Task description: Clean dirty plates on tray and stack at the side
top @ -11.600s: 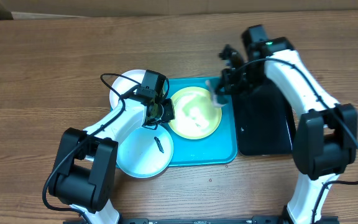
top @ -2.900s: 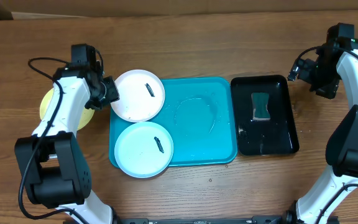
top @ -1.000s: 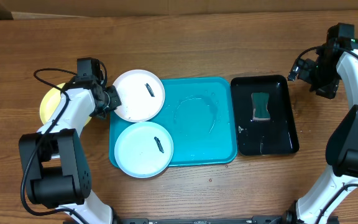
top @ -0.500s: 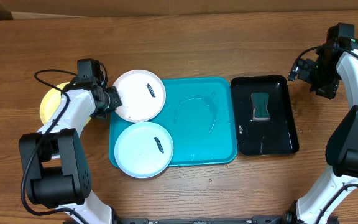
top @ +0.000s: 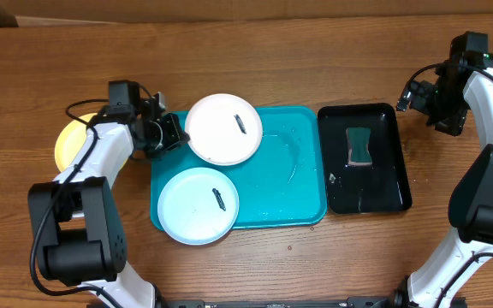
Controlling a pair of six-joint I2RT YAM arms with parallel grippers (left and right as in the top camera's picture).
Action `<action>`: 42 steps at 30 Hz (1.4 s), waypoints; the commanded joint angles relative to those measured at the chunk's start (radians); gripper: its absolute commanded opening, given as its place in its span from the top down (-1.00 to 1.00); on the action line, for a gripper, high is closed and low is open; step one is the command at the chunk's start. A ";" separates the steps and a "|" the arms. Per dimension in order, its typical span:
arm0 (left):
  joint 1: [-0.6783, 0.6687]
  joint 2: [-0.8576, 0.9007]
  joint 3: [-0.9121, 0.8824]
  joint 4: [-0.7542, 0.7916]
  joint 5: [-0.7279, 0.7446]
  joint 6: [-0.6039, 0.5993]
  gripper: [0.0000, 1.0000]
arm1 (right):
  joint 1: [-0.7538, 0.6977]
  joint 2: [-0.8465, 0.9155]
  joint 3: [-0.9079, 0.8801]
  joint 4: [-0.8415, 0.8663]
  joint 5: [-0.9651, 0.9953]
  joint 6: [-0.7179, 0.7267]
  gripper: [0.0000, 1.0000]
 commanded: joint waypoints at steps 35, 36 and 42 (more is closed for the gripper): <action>-0.385 0.014 0.145 -0.172 -0.478 -0.103 0.51 | -0.001 -0.042 0.027 0.003 -0.005 0.004 -1.00; -0.393 0.016 0.134 -0.156 -0.482 -0.103 0.52 | -0.001 -0.042 0.027 0.003 -0.005 0.004 -1.00; -0.411 0.055 0.120 -0.115 -0.484 -0.105 0.55 | -0.001 -0.042 0.027 0.003 -0.005 0.004 -1.00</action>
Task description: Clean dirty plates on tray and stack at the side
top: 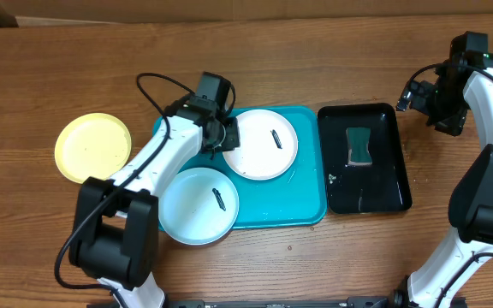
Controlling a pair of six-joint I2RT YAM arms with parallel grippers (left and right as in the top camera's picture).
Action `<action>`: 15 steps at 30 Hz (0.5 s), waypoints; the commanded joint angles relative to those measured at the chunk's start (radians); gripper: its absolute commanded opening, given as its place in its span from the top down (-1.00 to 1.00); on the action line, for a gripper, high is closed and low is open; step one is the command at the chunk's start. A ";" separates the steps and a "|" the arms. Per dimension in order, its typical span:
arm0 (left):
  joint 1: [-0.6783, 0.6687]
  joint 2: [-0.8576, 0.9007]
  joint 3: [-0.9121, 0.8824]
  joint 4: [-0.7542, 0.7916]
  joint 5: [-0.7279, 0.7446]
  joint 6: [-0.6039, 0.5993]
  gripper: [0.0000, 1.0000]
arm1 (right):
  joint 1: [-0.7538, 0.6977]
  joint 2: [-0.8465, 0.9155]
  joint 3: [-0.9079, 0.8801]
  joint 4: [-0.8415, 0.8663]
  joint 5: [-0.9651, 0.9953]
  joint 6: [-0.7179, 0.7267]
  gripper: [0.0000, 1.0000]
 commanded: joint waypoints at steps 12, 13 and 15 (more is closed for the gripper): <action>-0.001 0.073 -0.013 0.021 -0.054 0.008 0.54 | -0.001 -0.042 0.027 0.002 -0.005 0.004 -1.00; -0.001 0.075 -0.013 0.020 -0.054 0.008 0.55 | -0.001 -0.042 0.027 0.002 -0.005 0.003 -1.00; -0.003 0.085 -0.013 0.017 -0.053 0.007 0.56 | -0.001 -0.042 0.027 0.002 -0.005 0.004 -1.00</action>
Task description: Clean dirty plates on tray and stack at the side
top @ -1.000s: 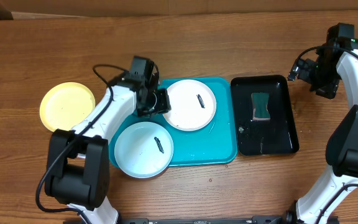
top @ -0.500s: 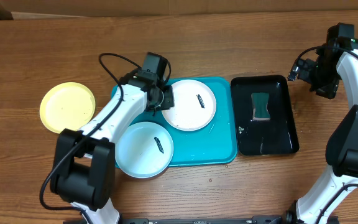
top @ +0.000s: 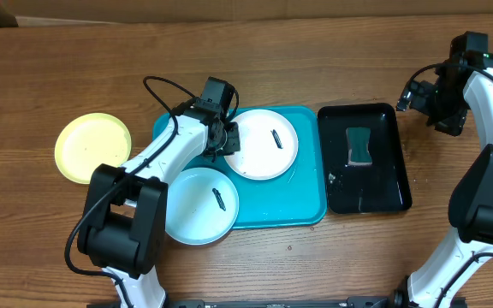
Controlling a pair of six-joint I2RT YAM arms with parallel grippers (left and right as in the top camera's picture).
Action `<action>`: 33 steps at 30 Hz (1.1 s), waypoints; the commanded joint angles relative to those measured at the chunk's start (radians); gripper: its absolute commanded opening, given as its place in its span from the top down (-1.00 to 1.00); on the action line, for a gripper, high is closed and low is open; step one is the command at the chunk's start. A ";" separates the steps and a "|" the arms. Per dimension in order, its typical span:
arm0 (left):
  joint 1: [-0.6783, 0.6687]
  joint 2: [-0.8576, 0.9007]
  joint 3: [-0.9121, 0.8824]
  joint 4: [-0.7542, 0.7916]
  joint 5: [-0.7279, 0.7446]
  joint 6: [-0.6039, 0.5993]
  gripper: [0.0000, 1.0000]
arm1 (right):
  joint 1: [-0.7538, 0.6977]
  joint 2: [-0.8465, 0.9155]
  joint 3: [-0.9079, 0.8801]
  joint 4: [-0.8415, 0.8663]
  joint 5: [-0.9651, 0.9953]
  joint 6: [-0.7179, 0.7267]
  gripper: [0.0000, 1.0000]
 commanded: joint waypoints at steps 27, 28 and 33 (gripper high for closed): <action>0.001 0.012 0.010 -0.065 -0.006 0.053 0.53 | -0.001 -0.042 0.027 0.003 -0.004 0.003 -1.00; 0.001 0.012 0.009 -0.064 -0.006 0.053 0.56 | -0.001 -0.042 0.027 0.003 -0.005 0.003 -1.00; -0.004 0.012 0.009 -0.065 -0.006 0.055 0.76 | -0.001 -0.042 0.027 0.003 -0.005 0.003 -1.00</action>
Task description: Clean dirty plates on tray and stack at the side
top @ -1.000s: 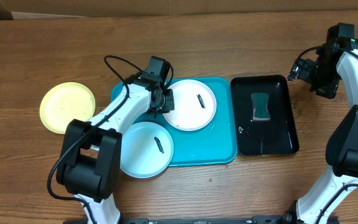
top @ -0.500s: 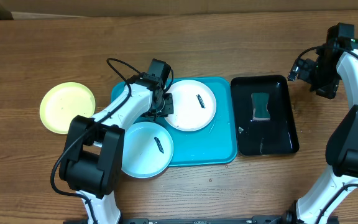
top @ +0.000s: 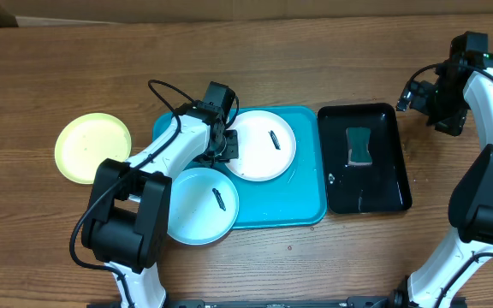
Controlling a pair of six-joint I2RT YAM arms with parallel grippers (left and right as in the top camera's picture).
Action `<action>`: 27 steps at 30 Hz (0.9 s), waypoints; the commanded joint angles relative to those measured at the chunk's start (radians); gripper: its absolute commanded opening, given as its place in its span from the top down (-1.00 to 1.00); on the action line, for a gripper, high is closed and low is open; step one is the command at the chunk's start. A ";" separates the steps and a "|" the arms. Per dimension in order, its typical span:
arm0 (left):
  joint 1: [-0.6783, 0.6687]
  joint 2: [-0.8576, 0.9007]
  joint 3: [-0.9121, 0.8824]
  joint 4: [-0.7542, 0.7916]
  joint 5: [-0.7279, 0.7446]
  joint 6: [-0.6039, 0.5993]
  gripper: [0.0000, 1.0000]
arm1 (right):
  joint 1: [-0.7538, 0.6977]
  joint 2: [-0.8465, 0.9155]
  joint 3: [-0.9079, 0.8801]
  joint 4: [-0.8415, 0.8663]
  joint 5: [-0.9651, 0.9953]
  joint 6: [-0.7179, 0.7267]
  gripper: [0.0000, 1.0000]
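A white plate (top: 264,144) with a dark smear lies on the teal tray (top: 302,201). My left gripper (top: 227,148) is at the plate's left rim, its fingers closed over the edge. A light blue plate (top: 197,205), also smeared, overhangs the tray's front left corner. A yellow plate (top: 92,147) lies on the table to the left of the tray. A green sponge (top: 359,146) rests in the black tray (top: 392,171). My right gripper (top: 415,96) hangs off to the far right, beyond the black tray; its jaws are too small to read.
The black tray sits flush against the teal tray's right side. A cable loops above my left arm near the teal tray's back left corner. Both arm bases stand at the table's front edge.
The left gripper has shifted slightly toward the front along the white plate's left rim. The plate and the right arm are where they were.
At first my left gripper held the white plate at the tray's back left corner, next to the yellow plate. Later the plate lay in the tray's middle with the gripper still on its rim. It has stayed there since. The right arm has not moved.
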 commanded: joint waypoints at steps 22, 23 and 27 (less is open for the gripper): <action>-0.010 -0.049 0.009 0.019 -0.032 0.001 0.60 | -0.001 -0.042 0.027 0.002 -0.005 0.003 -1.00; -0.011 -0.051 0.009 0.019 -0.037 -0.005 0.60 | -0.001 -0.042 0.027 0.002 -0.004 0.003 -1.00; -0.011 -0.061 0.009 0.021 -0.037 -0.008 0.62 | -0.001 -0.042 0.027 0.002 -0.005 0.003 -1.00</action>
